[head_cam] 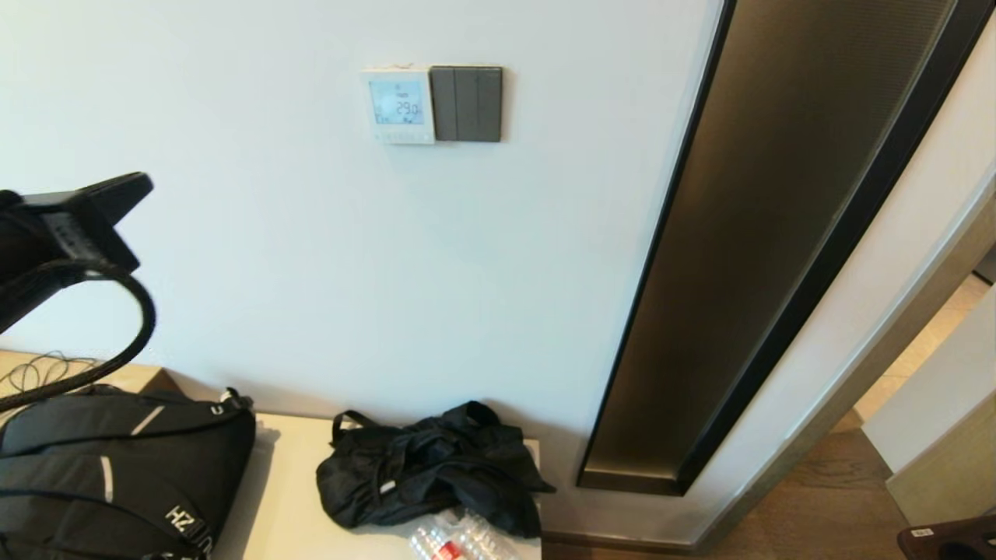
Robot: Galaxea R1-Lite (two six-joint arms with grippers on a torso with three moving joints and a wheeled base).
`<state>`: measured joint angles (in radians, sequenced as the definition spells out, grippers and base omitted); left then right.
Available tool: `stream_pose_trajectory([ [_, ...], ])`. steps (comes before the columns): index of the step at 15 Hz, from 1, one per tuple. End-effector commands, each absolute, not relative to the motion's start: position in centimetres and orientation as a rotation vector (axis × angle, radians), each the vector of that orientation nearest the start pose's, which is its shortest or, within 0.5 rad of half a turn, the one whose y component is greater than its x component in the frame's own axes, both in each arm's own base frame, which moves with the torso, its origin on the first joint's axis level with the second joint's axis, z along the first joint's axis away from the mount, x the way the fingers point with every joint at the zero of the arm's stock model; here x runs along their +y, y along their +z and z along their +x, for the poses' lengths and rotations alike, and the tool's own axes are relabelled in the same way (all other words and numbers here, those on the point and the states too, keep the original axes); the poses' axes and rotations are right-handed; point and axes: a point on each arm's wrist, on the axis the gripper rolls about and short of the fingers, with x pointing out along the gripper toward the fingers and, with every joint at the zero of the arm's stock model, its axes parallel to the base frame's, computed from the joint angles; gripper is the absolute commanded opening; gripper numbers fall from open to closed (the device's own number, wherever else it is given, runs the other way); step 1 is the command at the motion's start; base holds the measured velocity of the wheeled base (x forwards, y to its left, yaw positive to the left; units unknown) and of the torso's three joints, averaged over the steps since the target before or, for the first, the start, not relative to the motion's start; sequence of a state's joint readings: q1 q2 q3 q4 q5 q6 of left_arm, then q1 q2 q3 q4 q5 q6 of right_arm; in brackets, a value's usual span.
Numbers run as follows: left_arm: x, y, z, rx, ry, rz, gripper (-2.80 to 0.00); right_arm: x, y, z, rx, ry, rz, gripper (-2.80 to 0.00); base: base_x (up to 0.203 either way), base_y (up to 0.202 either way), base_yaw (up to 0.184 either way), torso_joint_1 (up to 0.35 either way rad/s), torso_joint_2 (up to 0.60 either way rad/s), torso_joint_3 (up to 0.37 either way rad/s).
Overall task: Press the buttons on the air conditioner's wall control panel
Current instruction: Turn off the central air conditioner
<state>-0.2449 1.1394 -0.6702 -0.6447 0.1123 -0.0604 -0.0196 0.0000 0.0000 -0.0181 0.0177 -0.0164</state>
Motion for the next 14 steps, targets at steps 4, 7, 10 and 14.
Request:
stream_pose_trajectory([
  [4,-0.3,25.3,4.0,-0.224,-0.039,-0.080,-2.80,0.1,7.7,-2.3,-0.016,-0.001,-0.017,-2.80,0.000,0.000,0.000,0.000,0.00,0.000],
  [7,0.3,22.3,-0.1,-0.171,0.032,-0.068,-2.80,0.1,7.7,-2.3,-0.016,-0.001,-0.017,-2.80,0.000,0.000,0.000,0.000,0.00,0.000],
  [10,0.6,18.0,-1.1,-0.098,0.089,-0.048,-2.80,0.1,7.7,-2.3,-0.017,-0.002,-0.017,-2.80,0.000,0.000,0.000,0.000,0.00,0.000],
  [14,0.9,15.3,-0.8,-0.037,0.258,-0.039,-2.80,0.1,7.7,-2.3,-0.017,-0.002,-0.017,-2.80,0.000,0.000,0.000,0.000,0.00,0.000],
])
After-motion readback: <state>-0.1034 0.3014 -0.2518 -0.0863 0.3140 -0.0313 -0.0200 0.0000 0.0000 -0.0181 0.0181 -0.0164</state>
